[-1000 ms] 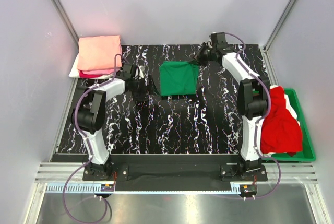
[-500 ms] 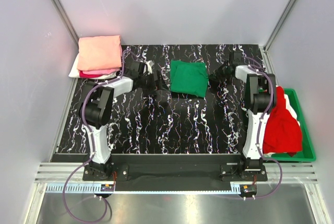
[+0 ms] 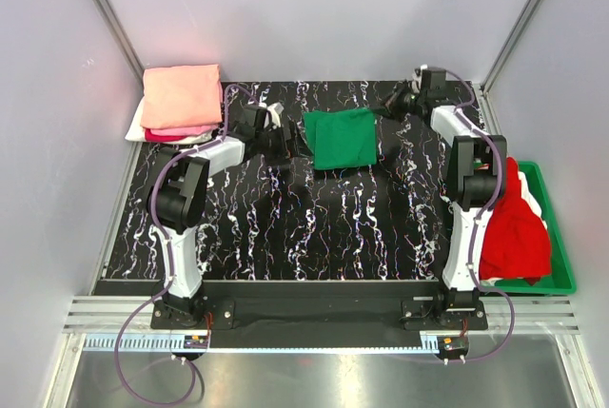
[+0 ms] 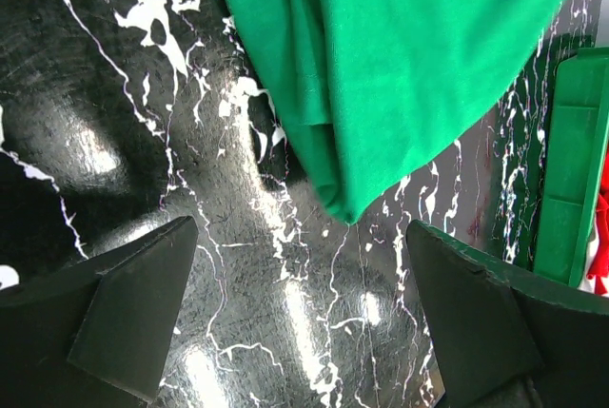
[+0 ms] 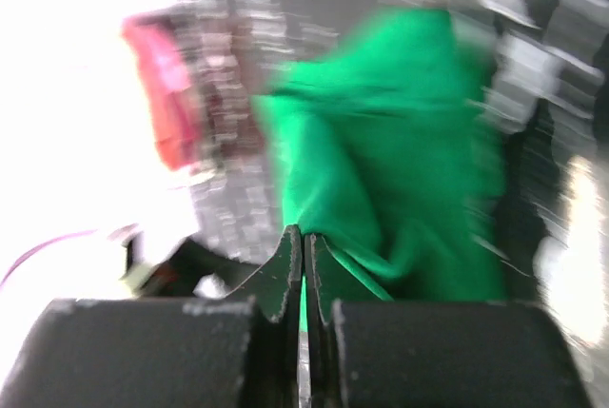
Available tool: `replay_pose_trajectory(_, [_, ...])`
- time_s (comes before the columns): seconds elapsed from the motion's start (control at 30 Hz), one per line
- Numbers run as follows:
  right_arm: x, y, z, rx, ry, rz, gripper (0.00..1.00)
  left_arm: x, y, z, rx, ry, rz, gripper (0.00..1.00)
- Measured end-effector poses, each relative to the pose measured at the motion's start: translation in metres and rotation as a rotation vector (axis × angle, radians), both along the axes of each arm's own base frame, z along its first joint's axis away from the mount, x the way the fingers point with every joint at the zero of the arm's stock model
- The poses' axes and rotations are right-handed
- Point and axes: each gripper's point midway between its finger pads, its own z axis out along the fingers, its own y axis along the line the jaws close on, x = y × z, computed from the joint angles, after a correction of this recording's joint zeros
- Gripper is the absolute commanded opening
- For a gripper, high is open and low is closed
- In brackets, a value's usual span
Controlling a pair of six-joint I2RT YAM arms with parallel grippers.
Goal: Fold and stack the t-shirts
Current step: Fold the tshirt
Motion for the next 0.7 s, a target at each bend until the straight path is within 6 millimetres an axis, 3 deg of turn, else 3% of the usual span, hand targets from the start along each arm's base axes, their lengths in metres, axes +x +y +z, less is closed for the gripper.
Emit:
replay_pose_trajectory(0.13, [0.020, 0.017, 0.063, 0.089, -0.198, 0.099, 0.00, 0.002, -0.001, -0.001, -0.004, -0.011, 0.000, 0.98])
replay_pose_trajectory(0.23, [0.045, 0.022, 0.088, 0.106, -0.297, 0.134, 0.00, 0.003, -0.001, -0.005, 0.000, -0.009, -0.002, 0.97])
replay_pose_trajectory(0.27, [0.057, 0.024, 0.088, 0.110, -0.326, 0.142, 0.06, 0.002, 0.000, -0.007, 0.003, -0.006, -0.004, 0.97])
replay_pose_trajectory(0.33, [0.074, 0.027, 0.074, 0.133, -0.330, 0.153, 0.38, 0.001, 0.000, -0.010, 0.009, 0.002, -0.008, 0.97])
replay_pose_trajectory(0.4, [0.085, 0.030, 0.041, 0.154, -0.293, 0.157, 0.64, 0.001, 0.000, -0.011, 0.017, 0.007, -0.014, 0.97])
replay_pose_trajectory(0.53, [0.093, 0.033, -0.057, 0.185, -0.115, 0.152, 0.82, 0.004, 0.000, -0.008, 0.023, 0.003, -0.021, 0.97])
replay_pose_trajectory(0.6, [0.092, 0.034, -0.049, 0.214, -0.125, 0.182, 0.91, 0.005, 0.000, -0.006, 0.024, -0.004, -0.023, 0.97])
replay_pose_trajectory(0.7, [0.093, 0.031, -0.036, 0.168, -0.158, 0.175, 0.96, 0.004, 0.000, -0.006, 0.026, 0.001, -0.024, 0.96])
